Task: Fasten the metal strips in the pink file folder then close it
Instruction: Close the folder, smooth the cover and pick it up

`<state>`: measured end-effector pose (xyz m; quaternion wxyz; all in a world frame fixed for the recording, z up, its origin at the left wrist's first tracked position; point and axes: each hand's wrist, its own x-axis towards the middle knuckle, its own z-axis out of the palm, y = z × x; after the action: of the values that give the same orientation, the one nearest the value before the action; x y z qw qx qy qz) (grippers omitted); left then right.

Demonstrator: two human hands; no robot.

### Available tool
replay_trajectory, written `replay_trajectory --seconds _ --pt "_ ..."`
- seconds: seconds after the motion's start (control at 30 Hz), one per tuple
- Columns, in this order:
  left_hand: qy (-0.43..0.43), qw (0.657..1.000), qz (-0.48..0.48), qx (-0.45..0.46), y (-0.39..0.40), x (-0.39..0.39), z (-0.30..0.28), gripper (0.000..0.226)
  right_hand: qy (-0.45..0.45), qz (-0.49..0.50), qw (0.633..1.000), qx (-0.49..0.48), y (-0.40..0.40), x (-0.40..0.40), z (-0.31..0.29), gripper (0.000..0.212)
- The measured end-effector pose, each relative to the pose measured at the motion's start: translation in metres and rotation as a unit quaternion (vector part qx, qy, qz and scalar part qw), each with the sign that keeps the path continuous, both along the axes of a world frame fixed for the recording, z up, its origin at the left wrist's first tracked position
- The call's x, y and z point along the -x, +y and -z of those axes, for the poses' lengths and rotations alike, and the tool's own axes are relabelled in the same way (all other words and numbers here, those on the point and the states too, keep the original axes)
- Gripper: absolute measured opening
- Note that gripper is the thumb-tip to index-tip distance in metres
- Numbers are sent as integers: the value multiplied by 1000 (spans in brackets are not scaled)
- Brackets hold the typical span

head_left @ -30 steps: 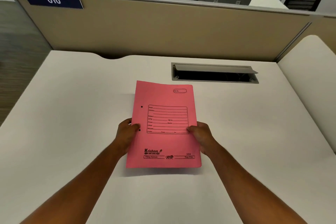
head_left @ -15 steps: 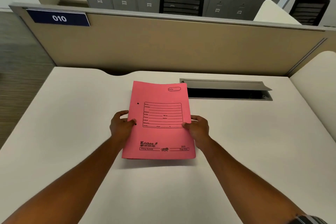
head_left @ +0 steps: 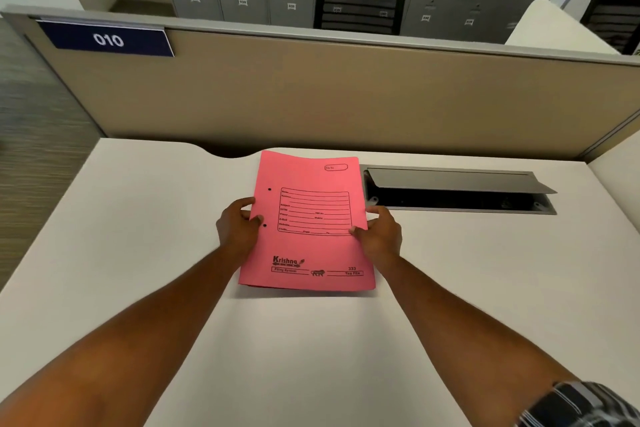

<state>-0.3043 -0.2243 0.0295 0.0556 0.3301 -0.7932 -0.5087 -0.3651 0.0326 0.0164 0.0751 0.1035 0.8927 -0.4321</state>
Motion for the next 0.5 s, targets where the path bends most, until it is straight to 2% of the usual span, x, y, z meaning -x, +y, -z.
replay_trajectory --seconds 0.17,0.27,0.33,0.4,0.5 --pt "-25 998 46 43 -7 13 13 43 3 -36 997 -69 -2 15 13 39" --pt "-47 985 92 141 -13 13 24 55 11 -47 991 -121 0 13 18 37" --pt "-62 974 128 176 -13 5 29 65 43 -67 985 -153 3 4 21 36" --pt "-65 958 189 208 -12 -6 32 70 82 -110 973 -184 7 -9 26 39" --pt "-82 910 290 285 -11 -20 44 76 116 -170 948 -243 10 -24 36 48"
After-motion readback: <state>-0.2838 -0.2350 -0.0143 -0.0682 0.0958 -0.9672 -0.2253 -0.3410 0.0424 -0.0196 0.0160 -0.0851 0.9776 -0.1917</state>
